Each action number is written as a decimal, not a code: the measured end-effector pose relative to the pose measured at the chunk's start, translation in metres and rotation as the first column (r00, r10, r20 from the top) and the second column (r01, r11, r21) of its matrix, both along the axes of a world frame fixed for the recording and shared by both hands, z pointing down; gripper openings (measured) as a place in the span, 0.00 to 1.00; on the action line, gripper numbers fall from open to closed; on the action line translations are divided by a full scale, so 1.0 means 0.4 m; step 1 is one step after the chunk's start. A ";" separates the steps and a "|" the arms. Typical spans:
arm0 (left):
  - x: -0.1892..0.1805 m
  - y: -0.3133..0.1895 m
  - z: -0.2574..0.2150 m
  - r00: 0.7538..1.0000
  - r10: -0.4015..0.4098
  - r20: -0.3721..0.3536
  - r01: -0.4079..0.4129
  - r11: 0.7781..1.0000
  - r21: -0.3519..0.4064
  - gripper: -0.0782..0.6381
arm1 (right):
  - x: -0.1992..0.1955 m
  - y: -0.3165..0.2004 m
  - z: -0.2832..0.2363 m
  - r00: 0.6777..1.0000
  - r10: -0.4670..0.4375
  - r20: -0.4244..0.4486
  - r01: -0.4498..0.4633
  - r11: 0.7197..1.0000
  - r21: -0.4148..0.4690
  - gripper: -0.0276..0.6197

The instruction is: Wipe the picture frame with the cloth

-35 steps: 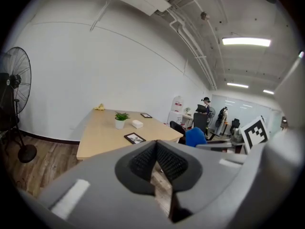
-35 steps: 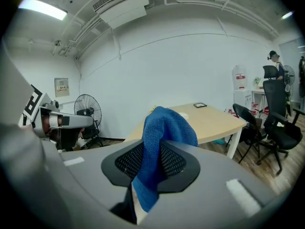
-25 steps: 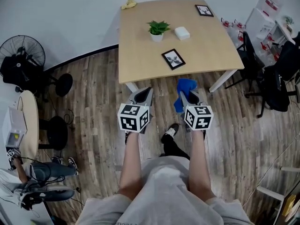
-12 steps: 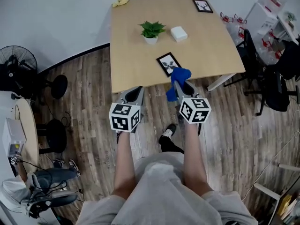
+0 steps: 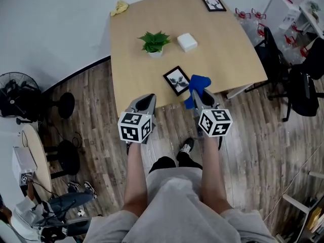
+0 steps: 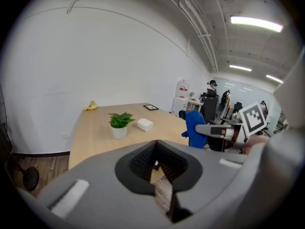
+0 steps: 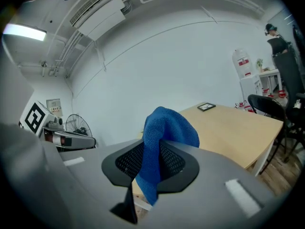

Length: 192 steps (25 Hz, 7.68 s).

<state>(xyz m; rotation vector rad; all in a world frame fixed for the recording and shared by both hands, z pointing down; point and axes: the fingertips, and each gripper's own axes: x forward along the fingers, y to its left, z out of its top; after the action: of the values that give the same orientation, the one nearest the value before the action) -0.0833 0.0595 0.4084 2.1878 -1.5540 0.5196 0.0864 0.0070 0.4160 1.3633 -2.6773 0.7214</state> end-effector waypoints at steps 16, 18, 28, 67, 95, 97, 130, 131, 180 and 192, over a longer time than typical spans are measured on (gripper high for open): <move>0.084 -0.116 0.108 0.990 0.143 -0.022 -0.144 0.985 -0.093 0.18 | 0.144 -0.059 0.062 0.987 0.153 0.044 -0.150 0.986 -0.070 0.15; 0.086 -0.135 0.128 0.988 0.146 -0.040 -0.150 0.984 -0.099 0.18 | 0.150 -0.074 0.059 0.984 0.170 0.048 -0.167 0.984 -0.069 0.15; 0.105 -0.173 0.359 0.949 0.302 0.097 -0.267 0.926 -0.266 0.18 | 0.098 -0.171 0.083 0.985 0.174 0.004 -0.174 0.982 -0.079 0.15; 0.116 -0.300 0.608 0.807 0.581 0.102 -0.474 0.741 -0.474 0.18 | -0.038 -0.417 0.140 0.970 0.231 -0.079 -0.240 0.962 -0.129 0.16; 0.121 -0.309 0.605 0.787 0.607 0.110 -0.486 0.720 -0.495 0.18 | -0.217 -0.573 0.027 0.991 0.041 0.131 -0.053 0.994 0.095 0.16; 0.124 -0.310 0.605 0.788 0.606 0.107 -0.487 0.720 -0.494 0.18 | -0.221 -0.585 0.020 0.971 0.032 0.236 -0.066 0.988 0.138 0.16; 0.120 -0.309 0.610 0.793 0.601 0.103 -0.484 0.723 -0.493 0.18 | -0.313 -0.434 0.560 0.712 -0.450 -0.539 0.325 0.892 -0.315 0.16; 0.121 -0.309 0.609 0.791 0.603 0.105 -0.485 0.722 -0.494 0.18 | -0.311 -0.432 0.560 0.711 -0.449 -0.541 0.324 0.892 -0.314 0.16; 0.120 -0.309 0.607 0.773 0.624 0.113 -0.505 0.714 -0.485 0.18 | -0.193 -0.299 0.568 0.648 -0.516 -0.561 0.316 0.852 -0.418 0.15; 0.120 -0.311 0.608 0.781 0.614 0.113 -0.497 0.720 -0.484 0.18 | -0.170 -0.275 0.569 0.640 -0.533 -0.553 0.337 0.842 -0.422 0.15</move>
<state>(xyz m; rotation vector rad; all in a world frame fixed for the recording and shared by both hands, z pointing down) -0.0354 -0.0650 0.6518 2.2548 -0.7162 1.2660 0.0184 -0.1029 0.6436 0.6480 -2.0840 0.4260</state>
